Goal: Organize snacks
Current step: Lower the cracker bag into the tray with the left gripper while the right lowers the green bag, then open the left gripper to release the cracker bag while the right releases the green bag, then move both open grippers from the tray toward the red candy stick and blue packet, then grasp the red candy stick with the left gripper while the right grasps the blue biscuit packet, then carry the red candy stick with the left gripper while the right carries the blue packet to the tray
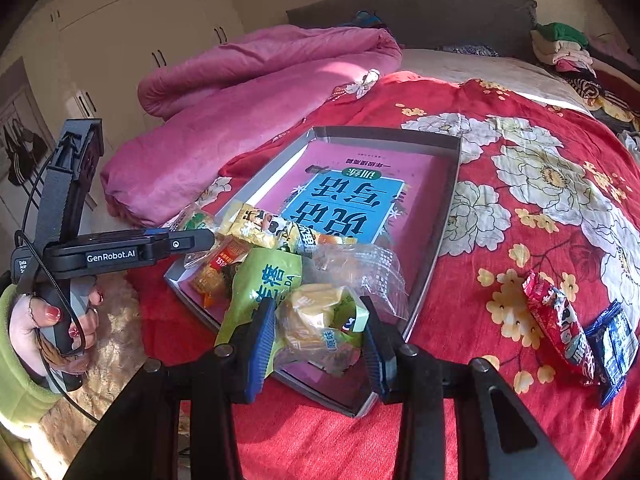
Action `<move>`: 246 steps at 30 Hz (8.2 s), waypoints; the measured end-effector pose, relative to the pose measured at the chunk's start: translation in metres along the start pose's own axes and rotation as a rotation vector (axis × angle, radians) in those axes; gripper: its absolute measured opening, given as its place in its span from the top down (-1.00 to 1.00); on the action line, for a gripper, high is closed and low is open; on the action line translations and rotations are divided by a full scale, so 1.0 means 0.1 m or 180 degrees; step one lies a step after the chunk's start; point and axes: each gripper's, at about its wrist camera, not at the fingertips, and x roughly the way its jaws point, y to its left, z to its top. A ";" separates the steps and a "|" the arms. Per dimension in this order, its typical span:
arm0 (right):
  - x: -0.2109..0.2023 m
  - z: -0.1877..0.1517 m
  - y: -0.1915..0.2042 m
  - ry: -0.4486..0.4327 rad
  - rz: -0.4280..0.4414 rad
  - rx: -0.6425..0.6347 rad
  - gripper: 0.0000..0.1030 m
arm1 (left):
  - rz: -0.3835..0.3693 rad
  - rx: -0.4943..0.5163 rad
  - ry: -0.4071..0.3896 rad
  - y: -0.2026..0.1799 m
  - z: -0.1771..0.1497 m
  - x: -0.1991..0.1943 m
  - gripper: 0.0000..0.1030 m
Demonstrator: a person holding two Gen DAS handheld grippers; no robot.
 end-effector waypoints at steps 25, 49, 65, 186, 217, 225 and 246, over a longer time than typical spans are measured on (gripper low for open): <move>0.02 -0.02 0.04 -0.0056 -0.0266 -0.0239 0.01 | -0.0013 0.0050 0.0000 -0.03 0.01 0.03 0.06; -0.26 -0.02 -0.02 -0.0241 -0.0279 -0.0153 -0.10 | -0.0152 -0.0118 -0.0111 0.10 0.06 -0.08 0.05; -0.45 -0.01 -0.13 -0.0429 -0.0351 -0.0073 -0.21 | -0.0126 0.0025 -0.0395 -0.01 0.07 -0.30 -0.32; -0.76 -0.26 -1.98 -0.0042 -0.0551 0.0582 -0.03 | -0.1020 0.0418 0.0407 -2.49 0.13 0.79 0.69; -0.95 -0.01 -0.90 -0.0605 0.0035 0.0304 0.01 | -0.1046 0.0089 -0.0275 -1.31 0.39 -0.52 0.75; -0.55 -0.04 -0.67 -0.0172 -0.0036 -0.0017 0.11 | -0.0803 -0.0191 -0.0279 -0.59 0.27 -0.56 0.75; -0.14 -0.64 -0.61 0.0966 -0.0713 -0.0689 -0.22 | -0.0756 -0.0294 0.0022 -0.16 -0.05 -0.09 0.74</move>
